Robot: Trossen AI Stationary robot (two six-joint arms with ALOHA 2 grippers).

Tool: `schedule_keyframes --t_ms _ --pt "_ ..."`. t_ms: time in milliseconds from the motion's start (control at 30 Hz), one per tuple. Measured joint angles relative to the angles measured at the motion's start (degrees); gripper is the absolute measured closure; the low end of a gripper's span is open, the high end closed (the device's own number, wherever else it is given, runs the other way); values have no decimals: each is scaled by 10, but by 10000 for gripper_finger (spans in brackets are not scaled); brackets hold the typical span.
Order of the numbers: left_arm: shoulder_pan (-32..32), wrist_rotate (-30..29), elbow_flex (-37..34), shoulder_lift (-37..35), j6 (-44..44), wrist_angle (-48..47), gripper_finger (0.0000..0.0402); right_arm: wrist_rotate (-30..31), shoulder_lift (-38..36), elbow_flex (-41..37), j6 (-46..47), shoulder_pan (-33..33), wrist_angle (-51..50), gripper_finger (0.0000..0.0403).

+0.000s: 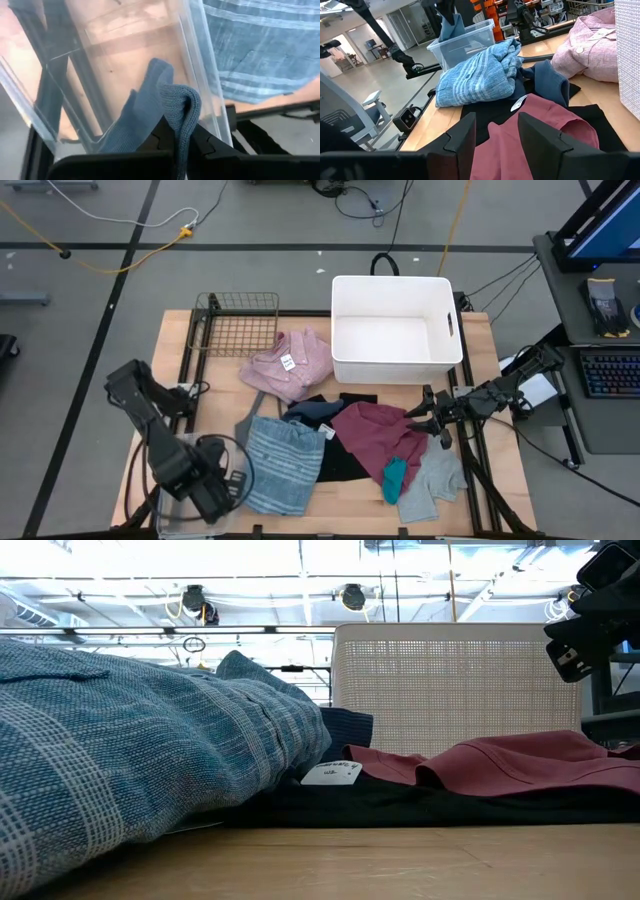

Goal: Pick & Place Cloths
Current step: Put the left gray sock into the transparent container

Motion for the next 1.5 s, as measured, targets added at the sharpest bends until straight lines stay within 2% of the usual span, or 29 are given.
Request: schedule_keyframes --t_ms 167,333,1067,1500 --pt "-13 -12 -6 30 -17 0 399 0 0 0 0 0 0 264" --pt "-25 2 -37 47 -39 0 399 0 0 0 0 0 0 264" --pt "-76 -15 -108 47 -88 6 396 0 0 0 34 0 4 264" --pt "-75 -20 -118 47 -72 16 328 0 0 0 34 0 4 264"
